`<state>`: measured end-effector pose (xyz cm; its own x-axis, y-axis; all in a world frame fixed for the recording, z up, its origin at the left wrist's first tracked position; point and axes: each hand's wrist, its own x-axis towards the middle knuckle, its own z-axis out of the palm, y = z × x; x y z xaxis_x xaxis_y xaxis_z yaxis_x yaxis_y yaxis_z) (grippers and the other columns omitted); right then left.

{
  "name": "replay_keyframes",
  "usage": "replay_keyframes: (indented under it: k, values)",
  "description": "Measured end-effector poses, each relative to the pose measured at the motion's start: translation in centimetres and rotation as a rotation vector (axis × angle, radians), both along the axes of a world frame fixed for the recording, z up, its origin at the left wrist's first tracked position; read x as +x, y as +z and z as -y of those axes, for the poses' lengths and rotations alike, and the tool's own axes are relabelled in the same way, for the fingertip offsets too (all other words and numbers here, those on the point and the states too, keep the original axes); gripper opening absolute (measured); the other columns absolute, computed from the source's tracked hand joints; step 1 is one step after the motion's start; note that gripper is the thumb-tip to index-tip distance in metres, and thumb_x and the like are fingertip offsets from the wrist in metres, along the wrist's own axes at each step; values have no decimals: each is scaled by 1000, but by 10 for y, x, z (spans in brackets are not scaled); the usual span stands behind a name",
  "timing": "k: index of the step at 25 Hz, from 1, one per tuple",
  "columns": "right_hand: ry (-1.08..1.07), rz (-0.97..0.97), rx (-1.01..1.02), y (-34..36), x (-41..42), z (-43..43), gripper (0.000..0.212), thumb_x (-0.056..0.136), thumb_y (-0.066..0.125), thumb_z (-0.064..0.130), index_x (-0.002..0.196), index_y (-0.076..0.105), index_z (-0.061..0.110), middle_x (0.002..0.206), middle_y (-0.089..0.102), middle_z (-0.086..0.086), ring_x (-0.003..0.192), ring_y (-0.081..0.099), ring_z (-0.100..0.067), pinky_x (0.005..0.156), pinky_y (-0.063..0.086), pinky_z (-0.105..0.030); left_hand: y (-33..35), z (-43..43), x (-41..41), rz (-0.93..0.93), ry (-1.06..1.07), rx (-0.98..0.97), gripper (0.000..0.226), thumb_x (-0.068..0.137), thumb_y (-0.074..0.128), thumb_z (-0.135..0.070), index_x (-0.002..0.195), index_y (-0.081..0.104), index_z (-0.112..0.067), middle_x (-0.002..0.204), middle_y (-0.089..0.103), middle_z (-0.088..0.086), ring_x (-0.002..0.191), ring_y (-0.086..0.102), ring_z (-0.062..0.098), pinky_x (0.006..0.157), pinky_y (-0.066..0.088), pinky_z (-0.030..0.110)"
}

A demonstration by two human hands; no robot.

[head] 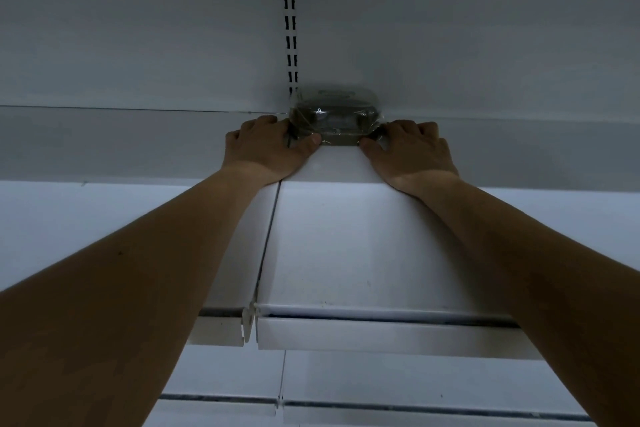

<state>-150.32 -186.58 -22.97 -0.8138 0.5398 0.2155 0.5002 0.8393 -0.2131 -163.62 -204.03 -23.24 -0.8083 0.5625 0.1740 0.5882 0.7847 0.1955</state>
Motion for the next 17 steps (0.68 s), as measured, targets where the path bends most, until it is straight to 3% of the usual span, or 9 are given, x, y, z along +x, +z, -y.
replay_keyframes:
  k: [3,7,8,10,12,17]
  values:
    - [-3,-3,-9,0,1,0,55,94,34,63,130,54,26,139,49,-3,128,34,-31,95,31,-39,0,3,0,-3,-9,-14,75,86,27,-83,129,56,-29,136,53,4,128,45,33,102,33,48]
    - [10,-11,-68,3,4,-2,68,88,40,71,128,53,17,138,50,-8,128,35,-34,98,33,-41,5,9,8,59,-7,31,70,87,30,-80,104,57,-18,126,58,7,118,52,31,94,39,40]
    - [19,-8,-69,4,6,-1,70,88,41,72,128,52,15,138,49,-9,128,35,-35,98,33,-42,6,12,13,68,-11,35,68,89,31,-78,105,57,-17,128,57,7,120,51,30,94,39,38]
    - [32,27,-41,5,11,1,71,90,42,69,134,47,14,142,46,-11,130,34,-35,102,30,-42,8,20,28,101,-25,20,71,92,34,-73,129,53,-15,146,47,6,135,41,27,106,33,36]
    - [40,59,-20,6,22,8,69,94,40,62,143,39,12,148,40,-11,133,31,-35,106,27,-42,10,31,48,138,-36,8,80,94,33,-71,152,33,-16,161,28,3,149,22,20,120,19,34]
    - [108,29,49,-3,74,36,60,102,34,46,147,34,6,149,39,-15,135,31,-34,113,25,-40,2,62,96,95,-92,42,79,95,30,-70,154,28,-18,162,25,2,150,19,18,123,13,38]
